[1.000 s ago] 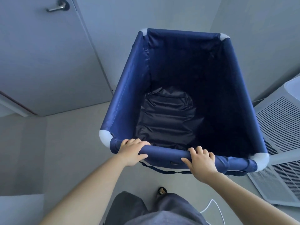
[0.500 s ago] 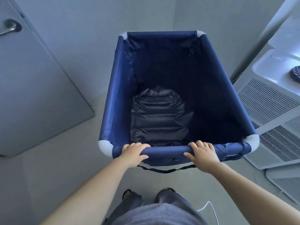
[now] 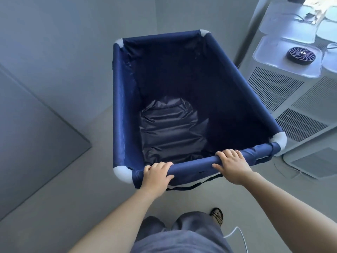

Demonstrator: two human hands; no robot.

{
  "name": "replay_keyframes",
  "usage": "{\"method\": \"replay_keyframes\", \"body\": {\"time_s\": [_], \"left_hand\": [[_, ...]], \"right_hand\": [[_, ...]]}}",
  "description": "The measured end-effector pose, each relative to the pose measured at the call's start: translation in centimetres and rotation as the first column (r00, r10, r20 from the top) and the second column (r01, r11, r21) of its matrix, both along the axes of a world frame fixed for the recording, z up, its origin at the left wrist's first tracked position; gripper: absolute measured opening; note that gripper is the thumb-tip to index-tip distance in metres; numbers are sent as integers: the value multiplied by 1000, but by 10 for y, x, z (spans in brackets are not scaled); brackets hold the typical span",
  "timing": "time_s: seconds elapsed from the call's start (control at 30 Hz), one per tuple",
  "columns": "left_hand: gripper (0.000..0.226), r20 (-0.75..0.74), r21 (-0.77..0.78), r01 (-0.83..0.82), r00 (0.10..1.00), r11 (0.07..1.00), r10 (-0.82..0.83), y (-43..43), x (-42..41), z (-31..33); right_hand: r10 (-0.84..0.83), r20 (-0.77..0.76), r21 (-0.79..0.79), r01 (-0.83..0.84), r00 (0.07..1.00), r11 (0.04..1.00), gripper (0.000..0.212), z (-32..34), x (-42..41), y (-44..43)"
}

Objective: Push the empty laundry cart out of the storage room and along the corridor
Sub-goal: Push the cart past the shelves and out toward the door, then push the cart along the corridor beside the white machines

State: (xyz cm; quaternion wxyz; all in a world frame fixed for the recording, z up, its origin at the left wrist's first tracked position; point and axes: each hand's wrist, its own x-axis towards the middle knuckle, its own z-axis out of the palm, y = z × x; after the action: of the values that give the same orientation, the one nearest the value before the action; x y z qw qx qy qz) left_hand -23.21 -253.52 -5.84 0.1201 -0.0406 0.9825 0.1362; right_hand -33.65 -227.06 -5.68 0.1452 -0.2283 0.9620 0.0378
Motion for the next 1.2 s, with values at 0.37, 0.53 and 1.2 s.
{"method": "replay_keyframes", "body": {"time_s": [0.37,0.53,1.2], "left_hand": [[46,33,-159,48,998,986,-44,-15,-3,-2],[51,60,-264,-49,996,963,67,0,-6,4],[58,128,-277,-302,929,912,347,71,51,21]], "right_hand": [[-101,104,-87,110,989,990,54,-6,22,-8],[-35,167,-143,59,985,988,51,-2,24,-7],[188,320,-300,-89,929,950,39,3,33,57]]}}
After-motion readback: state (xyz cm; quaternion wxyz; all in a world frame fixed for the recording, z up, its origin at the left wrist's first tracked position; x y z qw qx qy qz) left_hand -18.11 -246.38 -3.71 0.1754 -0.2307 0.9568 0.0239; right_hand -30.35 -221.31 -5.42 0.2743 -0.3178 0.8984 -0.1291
